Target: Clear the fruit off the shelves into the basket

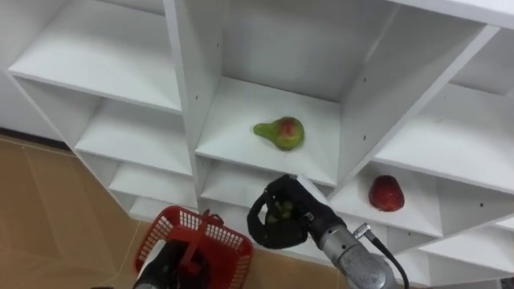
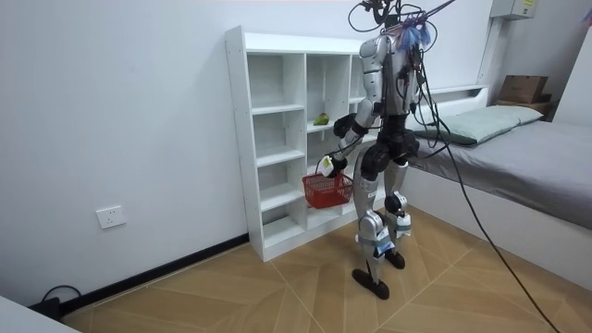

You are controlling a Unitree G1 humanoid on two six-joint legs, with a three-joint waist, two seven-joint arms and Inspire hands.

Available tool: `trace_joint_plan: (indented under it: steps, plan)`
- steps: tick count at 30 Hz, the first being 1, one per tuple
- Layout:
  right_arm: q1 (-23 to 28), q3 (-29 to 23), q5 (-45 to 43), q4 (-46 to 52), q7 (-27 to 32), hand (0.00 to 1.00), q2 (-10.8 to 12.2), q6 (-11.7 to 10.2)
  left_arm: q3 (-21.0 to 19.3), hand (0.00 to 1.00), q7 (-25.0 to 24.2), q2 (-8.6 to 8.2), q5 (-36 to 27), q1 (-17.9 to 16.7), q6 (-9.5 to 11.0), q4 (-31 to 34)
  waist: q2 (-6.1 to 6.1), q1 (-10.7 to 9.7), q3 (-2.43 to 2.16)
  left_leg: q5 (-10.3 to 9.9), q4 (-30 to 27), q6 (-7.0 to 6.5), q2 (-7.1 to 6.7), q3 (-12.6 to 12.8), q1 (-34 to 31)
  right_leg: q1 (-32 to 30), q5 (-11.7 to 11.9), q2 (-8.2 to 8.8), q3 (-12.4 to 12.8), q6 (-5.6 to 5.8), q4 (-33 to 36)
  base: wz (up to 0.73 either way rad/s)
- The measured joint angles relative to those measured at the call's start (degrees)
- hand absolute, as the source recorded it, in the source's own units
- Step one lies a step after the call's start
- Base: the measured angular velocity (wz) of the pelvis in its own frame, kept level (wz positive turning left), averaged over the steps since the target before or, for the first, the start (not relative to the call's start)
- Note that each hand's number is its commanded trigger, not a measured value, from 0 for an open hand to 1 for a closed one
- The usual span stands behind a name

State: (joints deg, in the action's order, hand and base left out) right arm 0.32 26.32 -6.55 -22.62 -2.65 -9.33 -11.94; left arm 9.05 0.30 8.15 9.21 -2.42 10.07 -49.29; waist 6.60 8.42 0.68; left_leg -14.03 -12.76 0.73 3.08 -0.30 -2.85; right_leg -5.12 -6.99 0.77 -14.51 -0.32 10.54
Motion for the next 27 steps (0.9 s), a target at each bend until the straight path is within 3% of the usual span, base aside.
trace_joint_plan:
  steps: [8,27]
  plan:
    - [-2.6,0.0,0.0,-2.1,0.0,1.0,1.1,0.0,0.4,1.0,0.0,-1.09,0.0,0.8,0.2,2.1,0.12,0.2,0.07,0.0,-0.7,0.0,-0.15,-0.5,-0.7,-0.1,0.0,0.17,-0.6,0.0,0.0,0.03]
    - [-2.8,0.1,-0.2,-3.5,0.1,1.0,2.3,0.0,2.6,1.0,0.0,-3.0,0.1,2.4,0.4,3.5,0.17,0.1,0.1,0.5,-1.0,-0.39,-0.81,-0.7,-2.5,-2.1,0.0,1.23,-2.2,0.01,1.1,0.02]
